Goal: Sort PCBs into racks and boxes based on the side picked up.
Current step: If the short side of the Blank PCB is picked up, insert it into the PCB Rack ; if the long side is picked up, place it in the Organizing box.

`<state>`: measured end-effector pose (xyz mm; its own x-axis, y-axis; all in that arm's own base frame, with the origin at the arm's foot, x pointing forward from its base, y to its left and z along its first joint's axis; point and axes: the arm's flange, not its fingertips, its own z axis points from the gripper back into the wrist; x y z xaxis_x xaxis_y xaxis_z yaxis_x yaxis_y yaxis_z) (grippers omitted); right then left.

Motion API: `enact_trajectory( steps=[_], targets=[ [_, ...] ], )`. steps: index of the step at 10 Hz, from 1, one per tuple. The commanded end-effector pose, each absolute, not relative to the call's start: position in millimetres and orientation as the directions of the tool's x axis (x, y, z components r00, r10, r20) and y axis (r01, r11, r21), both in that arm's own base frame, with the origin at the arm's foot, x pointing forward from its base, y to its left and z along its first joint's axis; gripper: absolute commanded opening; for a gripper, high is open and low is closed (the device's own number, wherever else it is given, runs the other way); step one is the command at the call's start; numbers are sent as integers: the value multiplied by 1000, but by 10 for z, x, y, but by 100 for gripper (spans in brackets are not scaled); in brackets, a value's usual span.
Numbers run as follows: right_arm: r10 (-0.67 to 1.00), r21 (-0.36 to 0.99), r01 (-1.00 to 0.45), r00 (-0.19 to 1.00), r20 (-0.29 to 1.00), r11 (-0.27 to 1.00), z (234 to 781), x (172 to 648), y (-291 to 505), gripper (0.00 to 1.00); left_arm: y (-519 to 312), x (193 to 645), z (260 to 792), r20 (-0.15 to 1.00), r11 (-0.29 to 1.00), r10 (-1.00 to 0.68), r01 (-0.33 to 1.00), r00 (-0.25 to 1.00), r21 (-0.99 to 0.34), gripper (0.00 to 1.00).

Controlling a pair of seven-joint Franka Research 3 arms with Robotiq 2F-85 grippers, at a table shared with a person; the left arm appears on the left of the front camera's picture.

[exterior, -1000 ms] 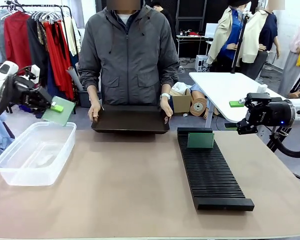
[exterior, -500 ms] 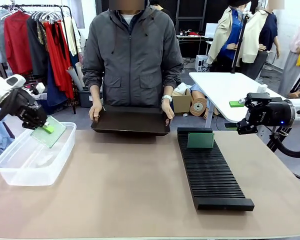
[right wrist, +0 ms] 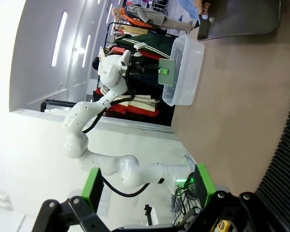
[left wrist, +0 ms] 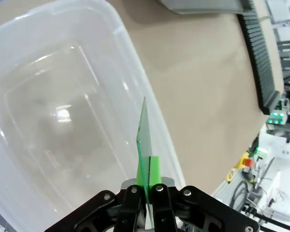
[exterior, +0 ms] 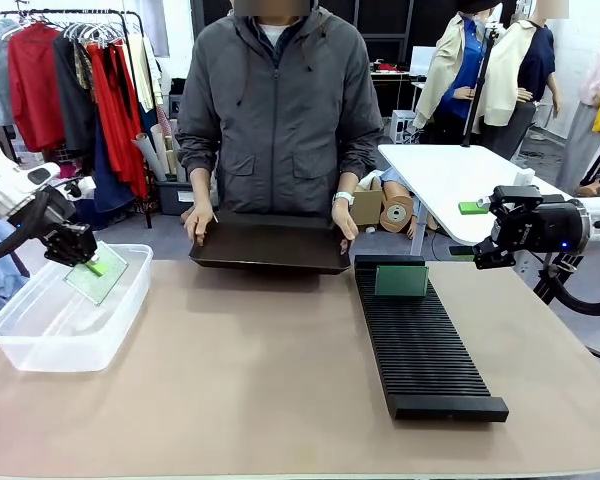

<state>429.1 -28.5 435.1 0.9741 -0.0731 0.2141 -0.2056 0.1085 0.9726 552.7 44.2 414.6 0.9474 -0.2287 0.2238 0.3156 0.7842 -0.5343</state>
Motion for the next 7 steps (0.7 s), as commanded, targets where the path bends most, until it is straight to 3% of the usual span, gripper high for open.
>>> enact_trajectory(
  steps=[1,7],
  targets=[
    [-71,973,-209,974,217,102,4375,4288,-283,100,472,5522,3992,250,806,-192,298,949,-512,0],
    [-71,973,-209,974,217,102,4375,4288,-283,100,579,5677,3544,244,818,-147,256,959,-515,0]
  ],
)
